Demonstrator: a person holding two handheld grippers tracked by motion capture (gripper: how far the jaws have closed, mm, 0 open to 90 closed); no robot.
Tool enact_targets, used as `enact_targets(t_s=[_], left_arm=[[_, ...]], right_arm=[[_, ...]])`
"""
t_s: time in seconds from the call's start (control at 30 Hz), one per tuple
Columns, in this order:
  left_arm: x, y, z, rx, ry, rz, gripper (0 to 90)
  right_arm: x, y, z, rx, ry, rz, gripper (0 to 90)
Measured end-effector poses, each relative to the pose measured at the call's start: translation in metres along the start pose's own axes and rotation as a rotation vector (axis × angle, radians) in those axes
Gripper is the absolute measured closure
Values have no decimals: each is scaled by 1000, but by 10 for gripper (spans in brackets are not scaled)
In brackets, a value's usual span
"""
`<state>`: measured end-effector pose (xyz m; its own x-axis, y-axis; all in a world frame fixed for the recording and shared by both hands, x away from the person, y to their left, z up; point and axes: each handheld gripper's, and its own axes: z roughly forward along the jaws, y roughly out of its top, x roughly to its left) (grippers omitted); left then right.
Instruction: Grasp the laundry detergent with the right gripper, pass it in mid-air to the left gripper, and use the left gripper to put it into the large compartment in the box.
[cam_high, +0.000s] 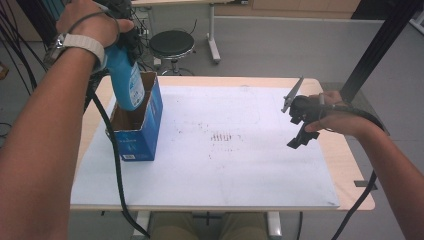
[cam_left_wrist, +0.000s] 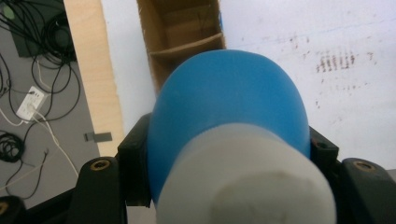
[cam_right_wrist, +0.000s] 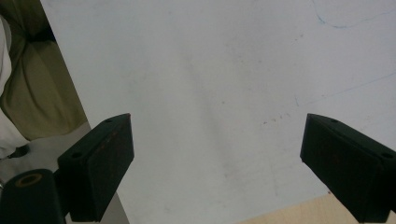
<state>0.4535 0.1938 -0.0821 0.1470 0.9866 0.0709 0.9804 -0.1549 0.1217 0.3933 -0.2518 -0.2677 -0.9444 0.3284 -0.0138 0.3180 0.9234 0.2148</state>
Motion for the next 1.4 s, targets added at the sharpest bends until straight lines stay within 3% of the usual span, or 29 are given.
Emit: enact_targets(t_s=[0.63,1.4], left_arm=[[16,0,43,-3,-1,-29,372],[14,-2,100,-4,7,-14,372]], right_arm=[[-4,0,10,0,9,18,97],[-6,-3,18,4,23,40,96]])
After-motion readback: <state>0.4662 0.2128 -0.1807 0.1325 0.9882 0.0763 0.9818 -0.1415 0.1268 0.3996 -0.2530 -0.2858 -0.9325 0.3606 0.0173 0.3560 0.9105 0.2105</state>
